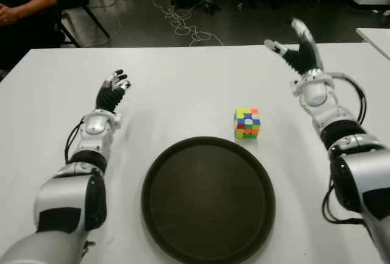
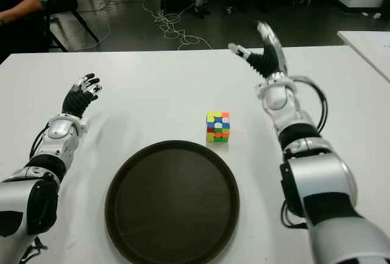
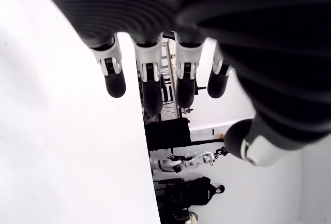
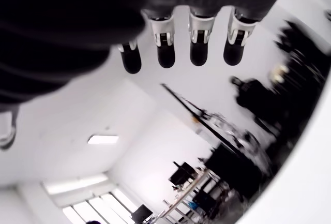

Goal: Pick up the Rubik's Cube and put it in the plate

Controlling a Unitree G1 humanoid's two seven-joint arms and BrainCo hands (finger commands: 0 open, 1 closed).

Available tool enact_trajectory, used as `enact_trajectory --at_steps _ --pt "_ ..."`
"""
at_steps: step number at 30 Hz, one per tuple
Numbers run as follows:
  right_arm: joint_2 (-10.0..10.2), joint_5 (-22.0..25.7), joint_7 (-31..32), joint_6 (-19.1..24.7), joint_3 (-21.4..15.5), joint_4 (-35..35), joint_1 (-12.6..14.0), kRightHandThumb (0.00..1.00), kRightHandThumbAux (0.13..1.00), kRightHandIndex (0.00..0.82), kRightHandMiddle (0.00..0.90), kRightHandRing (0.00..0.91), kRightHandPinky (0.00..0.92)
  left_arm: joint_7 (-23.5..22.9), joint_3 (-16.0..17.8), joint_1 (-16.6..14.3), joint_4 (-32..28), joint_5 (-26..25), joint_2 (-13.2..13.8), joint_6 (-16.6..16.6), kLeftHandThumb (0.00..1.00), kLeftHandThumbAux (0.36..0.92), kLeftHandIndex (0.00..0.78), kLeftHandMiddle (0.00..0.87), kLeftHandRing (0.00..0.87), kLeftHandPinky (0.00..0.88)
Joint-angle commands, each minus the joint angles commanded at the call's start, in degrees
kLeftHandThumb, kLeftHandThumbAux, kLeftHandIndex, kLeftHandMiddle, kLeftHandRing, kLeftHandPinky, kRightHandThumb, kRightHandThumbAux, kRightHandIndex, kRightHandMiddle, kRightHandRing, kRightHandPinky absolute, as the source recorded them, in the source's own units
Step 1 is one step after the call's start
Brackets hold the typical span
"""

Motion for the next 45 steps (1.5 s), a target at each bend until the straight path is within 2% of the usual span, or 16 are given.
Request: enact_trajectory --at_steps 7,10,15,25,29,34,36,38,45 --pt "-2.28 -3.02 -0.98 -1.52 3.17 -3.75 0.9 0.073 0.288 0.0 0.0 0.0 0.0 0.07 0.13 0.0 0.13 -0.07 0.0 0.32 0.16 0.573 0.079 0.15 0.126 0.095" --pt "-4.27 -5.36 0.17 -0.16 5.15 -7.33 1.34 0.109 0.284 0.0 0.0 0.0 0.006 -0.04 0.19 0.06 0.1 -0.09 0.03 0.18 0.159 0.567 0.077 0.147 0.119 0.088" --pt "-6.13 -7.31 2.57 2.42 7.05 -11.26 2.52 0.183 0.291 0.0 0.0 0.0 0.023 0.05 0.09 0.08 0.11 0.08 0.08 0.24 0.156 0.576 0.072 0.144 0.116 0.084" --pt "-9.68 -8.23 16.17 10.1 9.31 -23.98 6.04 0.255 0.331 0.0 0.0 0.0 0.064 0.33 0.22 0.11 0.15 0.06 0.07 0.53 0.158 0.58 0.082 0.162 0.136 0.096" --pt "-11.42 -8.77 24.05 12.84 10.66 -29.18 7.49 0.269 0.348 0.0 0.0 0.005 0.074 0.4 0.14 0.1 0.14 0.14 0.02 0.51 0.158 0.58 0.084 0.166 0.141 0.101" --pt "-12.4 -9.0 29.99 14.92 11.5 -31.81 7.8 0.286 0.373 0.0 0.0 0.023 0.106 0.31 0.18 0.12 0.17 0.09 -0.03 0.55 0.164 0.585 0.086 0.169 0.147 0.105" --pt "-12.48 -9.7 32.64 15.79 12.39 -31.53 7.22 0.314 0.382 0.0 0.0 0.027 0.109 0.2 0.22 0.12 0.16 0.04 -0.05 0.49 0.169 0.586 0.087 0.17 0.149 0.107" --pt "-12.73 -10.58 36.7 17.87 13.48 -33.38 7.47 0.362 0.386 0.0 0.0 0.021 0.1 0.11 0.27 0.1 0.13 -0.03 -0.08 0.38 0.173 0.588 0.086 0.168 0.146 0.103" --pt "-13.54 -12.65 44.01 22.59 15.01 -38.33 8.42 0.453 0.397 0.0 0.0 0.014 0.087 0.0 0.5 -0.02 0.09 -0.3 -0.13 0.51 0.165 0.599 0.083 0.166 0.144 0.101"
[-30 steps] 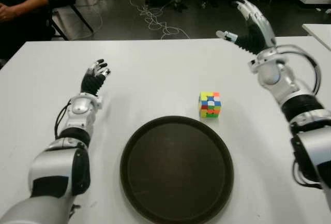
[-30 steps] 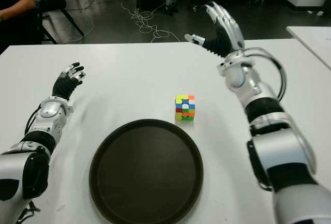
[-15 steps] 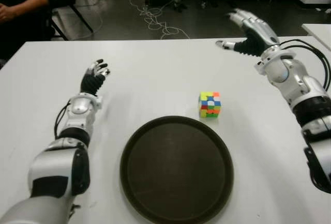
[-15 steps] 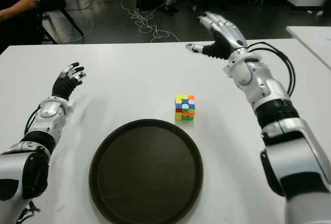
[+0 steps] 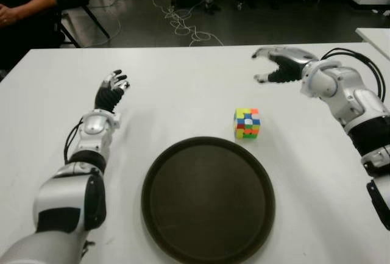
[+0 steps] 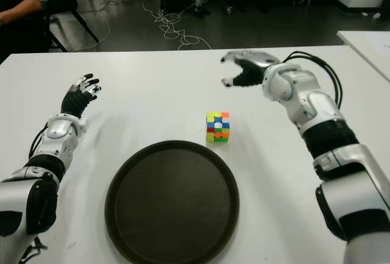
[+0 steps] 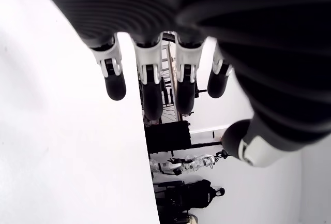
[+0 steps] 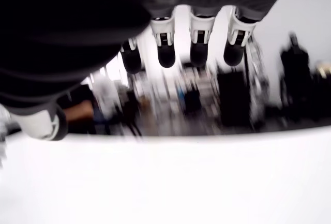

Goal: Pick up the Rubik's Cube and put it in the plate

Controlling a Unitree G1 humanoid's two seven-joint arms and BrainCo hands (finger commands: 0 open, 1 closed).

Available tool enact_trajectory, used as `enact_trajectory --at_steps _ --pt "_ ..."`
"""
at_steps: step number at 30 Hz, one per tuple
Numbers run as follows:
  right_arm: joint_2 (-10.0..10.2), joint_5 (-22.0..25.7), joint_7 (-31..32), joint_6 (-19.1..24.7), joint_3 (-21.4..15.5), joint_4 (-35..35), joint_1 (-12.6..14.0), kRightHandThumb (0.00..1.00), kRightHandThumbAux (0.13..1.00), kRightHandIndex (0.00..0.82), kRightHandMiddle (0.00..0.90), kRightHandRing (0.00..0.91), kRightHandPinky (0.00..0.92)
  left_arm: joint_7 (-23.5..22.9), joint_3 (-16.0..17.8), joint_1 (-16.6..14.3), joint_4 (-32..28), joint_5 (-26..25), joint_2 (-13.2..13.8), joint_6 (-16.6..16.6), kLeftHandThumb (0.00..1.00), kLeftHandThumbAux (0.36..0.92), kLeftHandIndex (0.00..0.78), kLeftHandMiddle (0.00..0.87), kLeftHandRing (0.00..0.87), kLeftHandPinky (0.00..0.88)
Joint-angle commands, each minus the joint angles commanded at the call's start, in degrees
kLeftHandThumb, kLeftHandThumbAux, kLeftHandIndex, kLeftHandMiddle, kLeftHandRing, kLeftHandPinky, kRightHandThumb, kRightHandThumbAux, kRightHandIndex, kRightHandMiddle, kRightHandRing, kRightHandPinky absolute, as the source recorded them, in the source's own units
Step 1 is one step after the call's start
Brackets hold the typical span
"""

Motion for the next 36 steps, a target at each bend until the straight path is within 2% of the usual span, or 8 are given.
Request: enact_trajectory --at_steps 6,13,22,23,26,28,31,36 --pt "-0.58 -2.52 3.62 3.52 1.35 -3.9 1.13 0.497 0.406 0.0 0.0 0.019 0.093 0.21 -0.3 0.01 0.05 0.42 0.14 0.12 0.163 0.596 0.083 0.169 0.151 0.113" --pt "-1.82 -4.32 4.31 5.53 1.73 -9.47 4.92 0.549 0.416 0.0 0.0 0.026 0.1 0.46 -0.61 0.13 -0.07 0.66 -0.02 -0.54 0.163 0.59 0.089 0.162 0.142 0.107" --pt "-3.28 -6.57 3.96 6.5 1.33 -15.75 9.37 0.48 0.366 0.0 0.0 0.018 0.081 0.78 -0.57 0.2 -0.16 0.53 -0.14 -0.73 0.159 0.572 0.089 0.152 0.129 0.098" --pt "-3.47 -6.67 3.04 6.52 0.89 -16.81 10.58 0.462 0.367 0.0 0.0 0.019 0.085 0.96 -0.77 0.21 -0.17 0.74 -0.1 -0.76 0.158 0.572 0.087 0.151 0.129 0.098" --pt "-3.76 -6.84 1.01 6.69 -0.15 -19.03 13.2 0.257 0.411 0.0 0.0 0.034 0.11 1.22 -1.11 0.22 -0.18 1.07 -0.01 -0.77 0.15 0.577 0.078 0.148 0.126 0.095" --pt "-3.78 -6.92 0.65 6.83 -0.4 -19.57 13.75 0.196 0.426 0.0 0.0 0.039 0.119 1.26 -1.18 0.22 -0.18 1.07 0.0 -0.76 0.148 0.578 0.076 0.148 0.126 0.094" --pt "-3.11 -5.47 -1.17 7.11 -2.14 -21.06 15.91 0.088 0.47 0.0 0.007 0.05 0.128 1.27 -1.25 0.17 -0.12 1.1 0.06 -0.57 0.145 0.578 0.076 0.152 0.129 0.096" --pt "-2.58 -3.43 -2.16 7.0 -4.11 -23.2 18.37 0.014 0.536 0.0 0.012 0.054 0.111 1.16 -1.24 0.14 -0.09 1.06 0.09 -0.55 0.143 0.572 0.074 0.155 0.133 0.1"
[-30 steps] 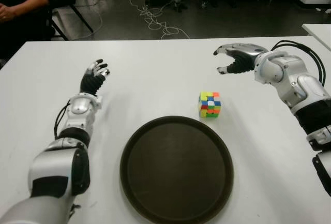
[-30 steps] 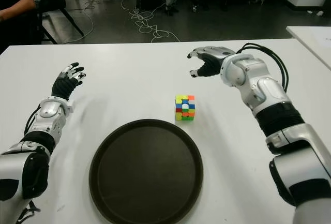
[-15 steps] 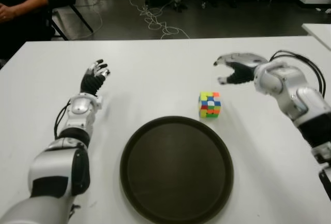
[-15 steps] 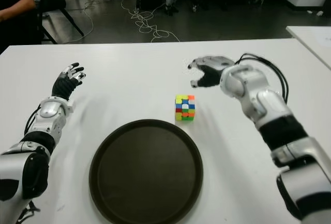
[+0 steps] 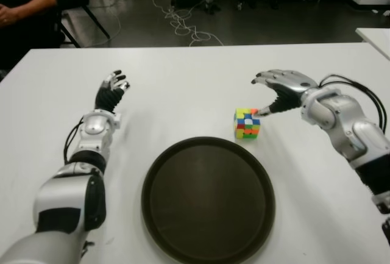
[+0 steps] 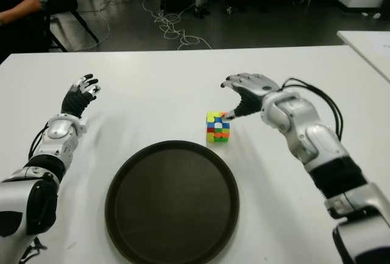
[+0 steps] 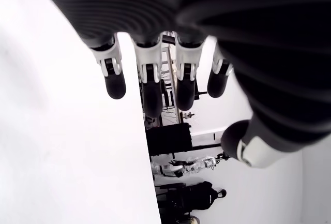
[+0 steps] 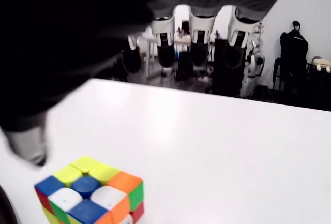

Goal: Pick up the Rubik's Cube and put it in the plate

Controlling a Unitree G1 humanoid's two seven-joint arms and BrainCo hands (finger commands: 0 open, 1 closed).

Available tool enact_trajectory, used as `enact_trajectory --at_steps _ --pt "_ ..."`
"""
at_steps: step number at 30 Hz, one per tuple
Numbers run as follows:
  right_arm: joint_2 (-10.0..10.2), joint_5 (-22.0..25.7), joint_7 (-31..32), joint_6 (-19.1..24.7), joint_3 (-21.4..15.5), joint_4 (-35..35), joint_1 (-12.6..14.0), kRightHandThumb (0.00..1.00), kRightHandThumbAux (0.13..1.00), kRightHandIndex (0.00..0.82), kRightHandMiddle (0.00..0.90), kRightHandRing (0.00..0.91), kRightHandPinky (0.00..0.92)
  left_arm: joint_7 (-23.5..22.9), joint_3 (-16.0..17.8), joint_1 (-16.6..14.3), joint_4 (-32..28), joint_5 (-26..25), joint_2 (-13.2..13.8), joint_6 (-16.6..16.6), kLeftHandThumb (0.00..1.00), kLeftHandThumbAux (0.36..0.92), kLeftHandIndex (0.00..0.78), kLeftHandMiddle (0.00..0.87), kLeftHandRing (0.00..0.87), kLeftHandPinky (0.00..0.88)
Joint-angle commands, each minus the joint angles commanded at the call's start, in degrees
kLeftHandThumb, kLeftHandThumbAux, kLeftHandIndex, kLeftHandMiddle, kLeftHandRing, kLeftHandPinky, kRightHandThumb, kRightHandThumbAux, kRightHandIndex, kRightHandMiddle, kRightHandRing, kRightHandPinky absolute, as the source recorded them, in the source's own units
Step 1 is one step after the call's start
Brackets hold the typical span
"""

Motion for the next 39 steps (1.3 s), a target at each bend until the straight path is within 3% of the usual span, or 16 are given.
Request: enact_trajectory --at_steps 10,20,35,39 --pt "0.15 1.84 -0.71 -0.94 -1.84 -3.63 3.05 0.0 0.65 0.006 0.014 0.052 0.108 0.22 -0.39 0.02 0.06 0.41 0.21 -0.26 0.145 0.56 0.088 0.164 0.144 0.108" --pt "0.69 1.66 0.59 0.84 -1.9 -6.45 4.97 0.0 0.691 0.0 0.0 0.03 0.088 -0.03 -0.21 0.06 0.01 0.06 0.21 -0.29 0.15 0.553 0.079 0.145 0.128 0.1" --pt "1.43 1.27 2.83 2.0 -1.19 -6.52 4.73 0.0 0.695 0.0 0.0 0.026 0.098 0.28 -0.62 -0.05 0.14 0.54 0.55 0.28 0.147 0.556 0.076 0.146 0.13 0.105" --pt "2.48 0.53 1.98 1.57 -0.11 -4.05 3.8 0.0 0.688 0.004 0.0 0.043 0.122 0.16 -0.68 0.0 0.13 0.45 0.56 0.05 0.151 0.554 0.077 0.146 0.13 0.103"
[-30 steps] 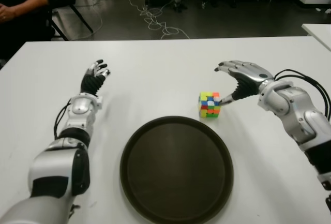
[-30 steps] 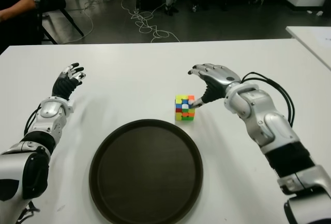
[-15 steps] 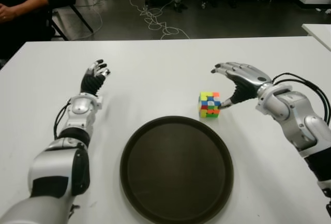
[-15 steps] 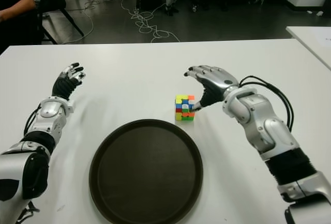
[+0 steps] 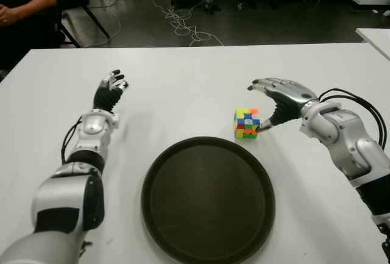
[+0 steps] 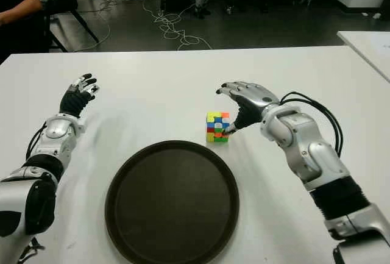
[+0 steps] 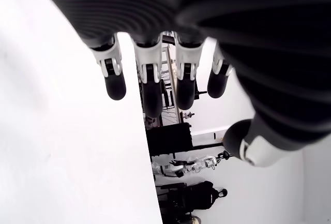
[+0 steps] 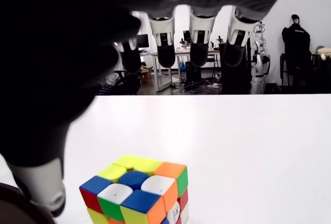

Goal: Pick up the Rubik's Cube and put it in the plate

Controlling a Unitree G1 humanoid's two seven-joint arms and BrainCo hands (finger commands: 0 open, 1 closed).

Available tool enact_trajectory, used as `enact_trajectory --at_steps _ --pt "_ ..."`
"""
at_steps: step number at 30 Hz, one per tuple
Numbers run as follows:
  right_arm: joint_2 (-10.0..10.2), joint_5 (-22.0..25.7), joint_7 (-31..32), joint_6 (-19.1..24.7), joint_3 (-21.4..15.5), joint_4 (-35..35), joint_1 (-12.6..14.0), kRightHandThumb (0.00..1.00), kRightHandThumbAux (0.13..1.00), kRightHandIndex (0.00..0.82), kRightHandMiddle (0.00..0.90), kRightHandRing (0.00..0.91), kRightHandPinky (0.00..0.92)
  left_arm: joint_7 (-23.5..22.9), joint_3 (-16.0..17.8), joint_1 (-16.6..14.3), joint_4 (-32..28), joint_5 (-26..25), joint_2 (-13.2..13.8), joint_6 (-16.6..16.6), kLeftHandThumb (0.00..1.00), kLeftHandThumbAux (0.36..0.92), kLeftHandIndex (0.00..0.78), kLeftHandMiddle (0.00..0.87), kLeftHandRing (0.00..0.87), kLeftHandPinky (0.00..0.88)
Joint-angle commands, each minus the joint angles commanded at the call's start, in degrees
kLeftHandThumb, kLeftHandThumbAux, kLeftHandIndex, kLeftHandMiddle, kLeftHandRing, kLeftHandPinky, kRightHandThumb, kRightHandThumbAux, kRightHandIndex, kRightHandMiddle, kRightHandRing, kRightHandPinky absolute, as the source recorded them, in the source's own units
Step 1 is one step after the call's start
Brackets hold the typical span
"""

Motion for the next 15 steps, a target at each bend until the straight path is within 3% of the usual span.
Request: enact_trajectory --at_steps 9,15 --pt "4.9 -2.3 -4.41 -3.04 5.12 12.73 -5.19 0.0 0.678 0.016 0.003 0.058 0.128 -0.52 0.29 0.12 -0.07 -0.52 -0.13 -0.56 0.162 0.543 0.089 0.167 0.147 0.113" --pt "5.06 -2.04 -4.17 -4.6 5.93 14.71 -6.32 0.0 0.685 0.024 0.006 0.053 0.123 -0.15 -0.26 0.19 -0.1 0.01 -0.01 -0.9 0.152 0.554 0.089 0.165 0.149 0.121"
